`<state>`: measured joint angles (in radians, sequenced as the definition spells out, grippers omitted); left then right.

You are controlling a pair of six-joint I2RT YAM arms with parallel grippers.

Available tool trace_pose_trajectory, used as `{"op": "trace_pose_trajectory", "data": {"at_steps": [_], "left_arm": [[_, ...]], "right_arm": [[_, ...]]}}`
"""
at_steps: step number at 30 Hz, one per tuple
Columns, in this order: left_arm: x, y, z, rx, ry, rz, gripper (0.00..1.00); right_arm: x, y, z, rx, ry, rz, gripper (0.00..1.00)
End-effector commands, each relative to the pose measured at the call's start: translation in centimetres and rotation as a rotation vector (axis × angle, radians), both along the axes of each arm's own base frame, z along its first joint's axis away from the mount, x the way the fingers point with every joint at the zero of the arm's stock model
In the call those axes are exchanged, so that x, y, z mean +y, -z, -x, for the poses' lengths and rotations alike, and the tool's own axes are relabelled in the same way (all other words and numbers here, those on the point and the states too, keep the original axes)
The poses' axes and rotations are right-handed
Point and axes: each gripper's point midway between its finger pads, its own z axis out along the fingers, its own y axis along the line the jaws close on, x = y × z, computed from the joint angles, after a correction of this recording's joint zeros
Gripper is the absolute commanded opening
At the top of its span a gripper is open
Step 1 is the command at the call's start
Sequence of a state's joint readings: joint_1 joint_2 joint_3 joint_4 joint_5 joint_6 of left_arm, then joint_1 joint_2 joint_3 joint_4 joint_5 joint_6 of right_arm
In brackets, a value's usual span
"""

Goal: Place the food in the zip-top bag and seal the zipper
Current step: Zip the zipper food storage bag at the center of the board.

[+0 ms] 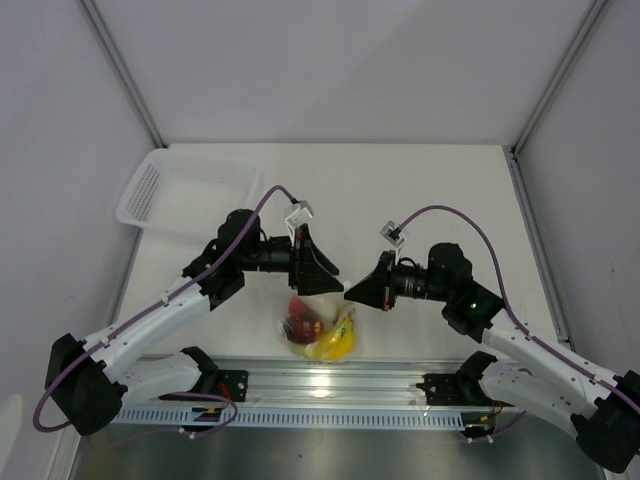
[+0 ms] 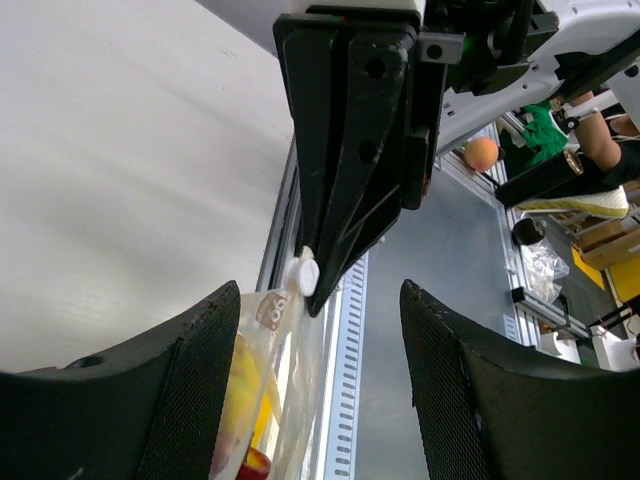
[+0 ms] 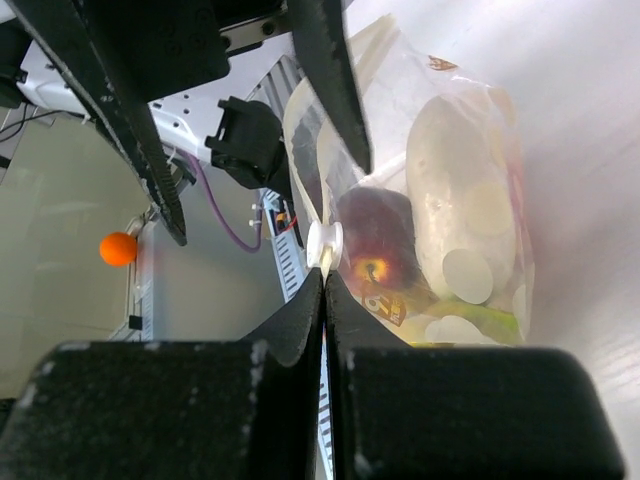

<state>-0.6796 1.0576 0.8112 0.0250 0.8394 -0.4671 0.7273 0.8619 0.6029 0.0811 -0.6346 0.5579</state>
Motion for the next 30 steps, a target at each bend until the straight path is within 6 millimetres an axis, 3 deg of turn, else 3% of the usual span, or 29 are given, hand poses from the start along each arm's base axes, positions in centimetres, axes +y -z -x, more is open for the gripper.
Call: {"op": "trace_pose_trajectory", "data": {"at_steps": [1,8,21,27,30], "left_arm": [[-0.6,-1.4,-0.7,-0.018,0.001,0.059,0.68],[-1.7,-1.4,-0.6,0.012,0.085,0.07,0.64],[-1.6,-0.3,-0.1,0.038,0.114,0.066,0.15],[-1.5,-0.2,0.2,0.043,0.119,0.065,0.01],[-1.4,0.0,0.2,0.044,0.117,0.06,0.01]], "right_arm": [[0.6,-1.8,0.4,-0.066,-0.025,-0.056,0.0],[0.8,-2.6,0.7,-0.085,-0.041,-0.068,0.0],[0.7,-1.7,-0.6,-0.061,0.022,-0.017,0.0],[0.4,-1.7,-1.7,-0.021,0.108,-0.011,0.0],[0.4,-2.1,-2.2,0.007,0.144,-0.032,0.0]]}}
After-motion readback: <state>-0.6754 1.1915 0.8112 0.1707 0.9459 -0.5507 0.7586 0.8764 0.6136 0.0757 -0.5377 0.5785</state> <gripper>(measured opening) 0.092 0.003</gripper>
